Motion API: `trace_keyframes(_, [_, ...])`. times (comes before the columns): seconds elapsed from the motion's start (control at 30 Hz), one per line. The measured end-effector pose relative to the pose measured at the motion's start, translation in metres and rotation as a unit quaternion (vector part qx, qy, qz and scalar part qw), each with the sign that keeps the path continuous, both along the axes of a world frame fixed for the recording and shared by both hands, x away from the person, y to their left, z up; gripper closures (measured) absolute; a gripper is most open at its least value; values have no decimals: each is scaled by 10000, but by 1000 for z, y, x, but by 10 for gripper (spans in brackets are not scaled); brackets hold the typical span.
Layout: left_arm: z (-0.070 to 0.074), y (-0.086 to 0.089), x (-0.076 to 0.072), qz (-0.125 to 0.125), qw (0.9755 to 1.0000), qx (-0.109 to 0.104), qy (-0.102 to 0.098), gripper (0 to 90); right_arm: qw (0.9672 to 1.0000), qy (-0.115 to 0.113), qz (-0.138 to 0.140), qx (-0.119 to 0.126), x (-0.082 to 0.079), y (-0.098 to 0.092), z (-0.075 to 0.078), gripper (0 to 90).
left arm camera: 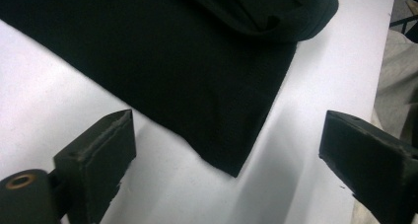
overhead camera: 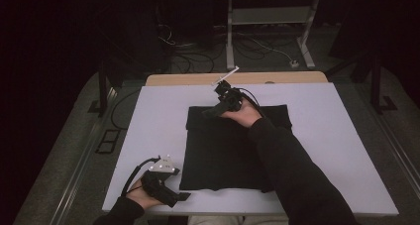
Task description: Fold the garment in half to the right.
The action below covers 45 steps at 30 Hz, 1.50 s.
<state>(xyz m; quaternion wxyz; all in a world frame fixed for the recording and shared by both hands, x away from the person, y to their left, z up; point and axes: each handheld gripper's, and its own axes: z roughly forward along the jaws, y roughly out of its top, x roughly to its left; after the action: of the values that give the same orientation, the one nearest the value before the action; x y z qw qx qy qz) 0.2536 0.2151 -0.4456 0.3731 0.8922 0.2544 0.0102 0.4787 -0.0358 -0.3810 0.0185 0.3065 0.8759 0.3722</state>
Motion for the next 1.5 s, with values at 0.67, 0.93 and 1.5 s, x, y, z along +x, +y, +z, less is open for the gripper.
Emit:
trace_keyframes(0.67, [0, -2, -2, 82, 9995, -3, -308, 404, 10000, -1, -17, 63, 25, 39, -10, 0])
trace_keyframes(0.93, [0, -2, -1, 129, 9990, 56, -435, 487, 9999, -78, -99, 20, 36, 52, -22, 0])
trace_keyframes(1.5, [1, -9, 2, 9, 9984, 136, -542, 666, 9994, -44, -332, 126, 51, 64, -52, 72])
